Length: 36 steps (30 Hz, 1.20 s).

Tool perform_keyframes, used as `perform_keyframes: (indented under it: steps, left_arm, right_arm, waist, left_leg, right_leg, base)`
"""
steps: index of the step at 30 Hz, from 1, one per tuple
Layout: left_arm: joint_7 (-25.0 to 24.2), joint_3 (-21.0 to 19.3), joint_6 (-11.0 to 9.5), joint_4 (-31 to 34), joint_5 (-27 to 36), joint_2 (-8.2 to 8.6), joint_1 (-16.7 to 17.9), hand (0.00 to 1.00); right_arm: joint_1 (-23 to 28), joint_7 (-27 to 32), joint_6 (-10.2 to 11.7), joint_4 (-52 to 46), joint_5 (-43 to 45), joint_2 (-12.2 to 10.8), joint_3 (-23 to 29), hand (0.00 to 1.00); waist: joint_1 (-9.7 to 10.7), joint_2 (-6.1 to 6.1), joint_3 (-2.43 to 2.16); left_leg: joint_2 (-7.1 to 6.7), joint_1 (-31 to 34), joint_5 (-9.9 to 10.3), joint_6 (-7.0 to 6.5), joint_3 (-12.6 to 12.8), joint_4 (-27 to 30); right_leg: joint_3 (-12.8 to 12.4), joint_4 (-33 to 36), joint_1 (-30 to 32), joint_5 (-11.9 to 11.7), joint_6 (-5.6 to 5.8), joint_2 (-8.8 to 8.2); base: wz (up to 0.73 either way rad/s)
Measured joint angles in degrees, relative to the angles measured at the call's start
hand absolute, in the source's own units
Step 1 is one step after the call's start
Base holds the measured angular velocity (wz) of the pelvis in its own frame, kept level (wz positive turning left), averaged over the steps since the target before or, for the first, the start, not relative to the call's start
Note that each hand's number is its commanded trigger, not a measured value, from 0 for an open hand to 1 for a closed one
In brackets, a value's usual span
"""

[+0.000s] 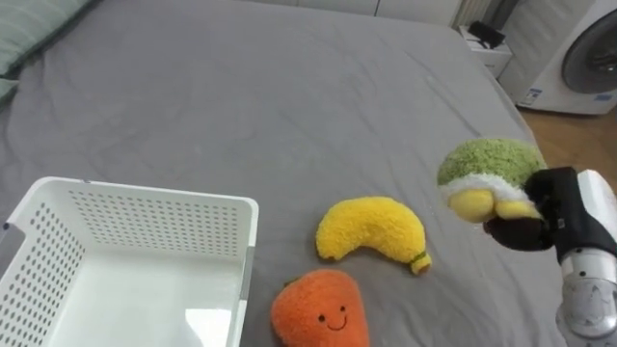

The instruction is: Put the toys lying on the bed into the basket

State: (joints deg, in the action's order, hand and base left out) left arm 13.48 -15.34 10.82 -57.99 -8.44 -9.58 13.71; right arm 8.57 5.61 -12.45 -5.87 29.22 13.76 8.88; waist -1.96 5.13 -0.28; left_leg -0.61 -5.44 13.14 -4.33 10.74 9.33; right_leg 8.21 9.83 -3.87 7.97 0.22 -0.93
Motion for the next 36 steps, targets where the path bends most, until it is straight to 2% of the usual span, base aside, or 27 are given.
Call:
perform_keyframes:
  steps: [6,11,15,17,23,28,32,36]
  left_arm:
    - [0.1,2.5,-1.2,-1.1,-0.3,-0.04,-1.0,0.00]
    - [0.1,3.4,-1.4,-1.9,0.0,-0.09,-1.2,0.00]
    - [0.1,4.9,-1.5,-2.4,-0.1,0.03,-1.7,0.00]
    - [0.1,5.3,-1.5,-2.6,-0.1,0.04,-2.1,0.00]
    - [0.2,6.1,-2.0,-3.9,-0.1,0.07,-4.2,0.00]
    - [0.1,7.5,-2.7,-4.2,0.5,0.03,-5.4,0.00]
    - [0.1,9.2,-2.7,-4.6,1.5,0.08,-6.7,0.00]
    - [0.0,10.1,-2.7,-4.2,1.5,-0.09,-8.1,0.00]
  right_arm:
    - [-3.3,-2.7,-0.1,-4.2,-2.2,0.1,-4.7,1.00]
    - [-6.6,-4.8,-0.1,-9.2,-2.0,0.2,-9.2,1.00]
    - [-10.1,-7.8,-0.1,-11.7,-1.9,0.0,-13.5,1.00]
    - [-11.8,-9.4,-0.1,-12.2,-1.9,0.0,-15.1,1.00]
    - [-14.6,-10.6,-0.1,-13.0,-2.0,-0.5,-20.3,1.00]
    - [-14.7,-12.8,0.0,-13.3,-1.9,-0.6,-25.9,1.00]
    - [-16.2,-14.2,0.0,-13.3,-1.4,-0.6,-28.8,1.00]
    - [-16.6,-14.6,-0.1,-12.9,0.6,-1.6,-32.7,1.00]
  waist:
    - [-1.0,-0.45,0.29]
    - [-1.5,-0.50,0.30]
    - [-3.1,-0.41,0.23]
    - [-3.2,-0.34,0.18]
    - [-6.6,0.15,-0.09]
    - [-9.5,0.71,0.30]
    - [-9.6,0.93,0.40]
    - [-11.2,0.99,0.44]
  left_leg:
    - [-0.01,0.1,0.0,0.00,-0.1,0.0]
    - [-0.08,0.7,-0.1,-0.02,-1.3,0.2]
    - [-0.08,0.9,-0.1,-0.04,-1.9,0.3]
    - [-0.13,1.1,-0.1,-0.09,-2.6,0.3]
    - [-0.29,1.7,-0.3,-0.19,-3.6,0.4]
    - [-0.41,2.0,-0.4,-0.21,-4.1,0.4]
    - [-0.93,2.9,-0.7,-0.37,-5.5,0.4]
    - [-1.06,3.2,-0.8,-0.38,-6.4,0.7]
  right_leg:
    - [0.2,0.0,0.1,0.0,0.00,-0.03]
    - [1.3,-0.1,0.0,0.0,0.00,-0.09]
    - [2.1,-0.2,-0.1,0.0,0.00,-0.14]
    - [3.1,-0.2,-0.2,0.0,0.00,-0.30]
    - [4.5,-0.4,-0.1,0.0,0.01,-0.69]
    - [4.8,-0.6,-0.1,0.0,0.02,-0.71]
    - [6.0,-1.2,0.0,0.0,0.08,-1.03]
    - [6.9,-1.4,0.0,0.0,0.09,-1.07]
  base:
    - [0.01]
    - [0.12]
    - [0.09]
    - [0.21]
    - [0.10]
    - [0.03]
    - [0.16]
    - [0.10]
